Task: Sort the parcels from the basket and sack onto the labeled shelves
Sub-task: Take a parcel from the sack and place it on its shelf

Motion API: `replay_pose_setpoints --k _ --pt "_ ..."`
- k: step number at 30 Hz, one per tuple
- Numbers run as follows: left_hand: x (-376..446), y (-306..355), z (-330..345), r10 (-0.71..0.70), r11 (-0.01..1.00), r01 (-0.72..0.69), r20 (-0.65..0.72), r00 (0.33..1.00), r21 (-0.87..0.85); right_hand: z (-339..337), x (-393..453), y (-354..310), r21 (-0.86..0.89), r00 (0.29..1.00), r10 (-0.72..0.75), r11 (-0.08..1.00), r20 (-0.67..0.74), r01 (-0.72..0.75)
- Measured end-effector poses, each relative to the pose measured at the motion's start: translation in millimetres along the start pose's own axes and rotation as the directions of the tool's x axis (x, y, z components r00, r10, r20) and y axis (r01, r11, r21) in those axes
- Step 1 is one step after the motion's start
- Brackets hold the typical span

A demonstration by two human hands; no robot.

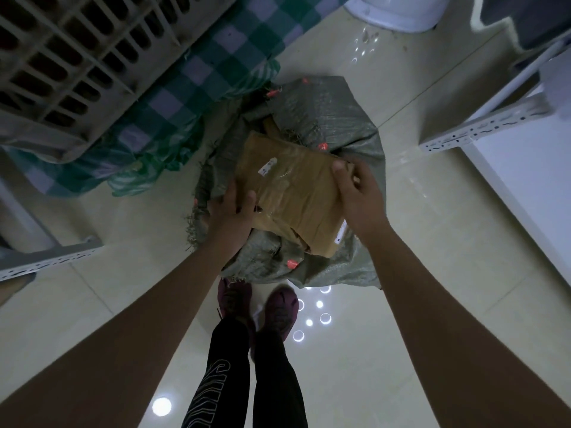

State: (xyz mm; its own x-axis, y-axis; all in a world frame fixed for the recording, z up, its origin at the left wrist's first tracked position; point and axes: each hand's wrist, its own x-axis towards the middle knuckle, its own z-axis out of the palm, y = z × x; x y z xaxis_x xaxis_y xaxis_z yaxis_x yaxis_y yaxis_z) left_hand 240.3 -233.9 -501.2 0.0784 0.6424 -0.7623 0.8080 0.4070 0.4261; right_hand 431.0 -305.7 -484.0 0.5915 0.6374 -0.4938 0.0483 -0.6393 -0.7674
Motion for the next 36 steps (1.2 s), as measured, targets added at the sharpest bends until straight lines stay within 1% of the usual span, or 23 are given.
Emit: replay_pose_setpoints --k 2,4,6,8,10,12,13,14,15,16,17,19,21,23,24,25,26,27,28,30,32,34,36 --pt "-12 17 -8 0.165 0.986 -0.163 -0.072 0.984 0.027 -8 -10 0 0.112 0.995 0.073 0.992 -0.072 -0.065" --pt "-17 30 -12 0.299 0.954 -0.297 -0.082 0.951 0.037 -13 -16 3 0.247 0.975 0.187 0.957 -0.119 -0.153" --pt "-15 44 -14 0.372 0.927 -0.367 -0.069 0.926 0.078 -16 -21 9 0.325 0.950 0.277 0.920 -0.143 -0.219" --pt "-10 59 -13 0.403 0.912 -0.396 -0.055 0.914 0.108 -14 -27 13 0.362 0.933 0.316 0.901 -0.173 -0.238" --pt "0 65 -6 0.404 0.909 -0.402 0.009 0.915 0.109 -9 -32 20 0.391 0.916 0.346 0.887 -0.205 -0.247" --pt "12 59 6 0.333 0.941 -0.338 0.165 0.929 0.004 2 -35 31 0.380 0.887 0.407 0.872 -0.217 -0.307" --pt "15 53 13 0.310 0.949 -0.313 0.249 0.917 -0.031 10 -35 36 0.390 0.868 0.447 0.855 -0.216 -0.343" --pt "15 47 21 0.311 0.946 -0.324 0.309 0.899 -0.010 17 -36 38 0.377 0.852 0.476 0.846 -0.217 -0.376" --pt "16 40 29 0.322 0.936 -0.352 0.343 0.883 0.029 23 -38 41 0.314 0.855 0.470 0.864 -0.219 -0.394" --pt "14 36 34 0.327 0.928 -0.367 0.339 0.882 0.059 28 -38 44 0.244 0.863 0.453 0.883 -0.225 -0.401" --pt "15 30 37 0.333 0.929 -0.366 0.310 0.891 0.053 30 -38 44 0.191 0.875 0.429 0.900 -0.224 -0.393" --pt "13 21 39 0.321 0.947 -0.317 0.219 0.921 -0.052 32 -34 47 0.194 0.878 0.432 0.898 -0.206 -0.396" --pt "9 11 39 0.315 0.933 -0.270 0.177 0.933 -0.238 30 -30 50 0.224 0.876 0.446 0.887 -0.185 -0.405" --pt "1 -2 44 0.257 0.934 -0.176 0.243 0.935 -0.310 27 -28 55 0.225 0.870 0.460 0.880 -0.177 -0.419" --pt "-4 -7 48 0.225 0.948 -0.137 0.296 0.928 -0.288 22 -28 54 0.223 0.875 0.453 0.883 -0.169 -0.414" --pt "-9 -10 51 0.213 0.962 -0.135 0.337 0.917 -0.239 18 -28 54 0.211 0.880 0.448 0.886 -0.159 -0.413" --pt "-11 -13 55 0.207 0.974 -0.163 0.340 0.917 -0.155 14 -29 53 0.207 0.889 0.433 0.892 -0.146 -0.401" --pt "-9 -18 60 0.220 0.975 -0.199 0.297 0.929 -0.098 9 -29 53 0.223 0.901 0.419 0.894 -0.110 -0.388" --pt "-11 -17 61 0.217 0.976 -0.207 0.240 0.946 -0.065 5 -30 54 0.257 0.914 0.401 0.891 -0.060 -0.374" --pt "-10 -12 62 0.198 0.979 -0.189 0.145 0.969 -0.073 0 -33 59 0.306 0.930 0.366 0.881 0.042 -0.361" --pt "-8 -6 60 0.205 0.978 -0.200 0.098 0.974 -0.055 -2 -35 65 0.278 0.941 0.323 0.899 0.098 -0.338" --pt "-8 4 54 0.247 0.966 -0.241 0.057 0.967 -0.088 -1 -32 65 0.239 0.959 0.276 0.929 0.056 -0.282" --pt "-9 15 43 0.270 0.947 -0.269 -0.019 0.963 -0.178 2 -28 59 0.189 0.972 0.233 0.956 -0.010 -0.227"
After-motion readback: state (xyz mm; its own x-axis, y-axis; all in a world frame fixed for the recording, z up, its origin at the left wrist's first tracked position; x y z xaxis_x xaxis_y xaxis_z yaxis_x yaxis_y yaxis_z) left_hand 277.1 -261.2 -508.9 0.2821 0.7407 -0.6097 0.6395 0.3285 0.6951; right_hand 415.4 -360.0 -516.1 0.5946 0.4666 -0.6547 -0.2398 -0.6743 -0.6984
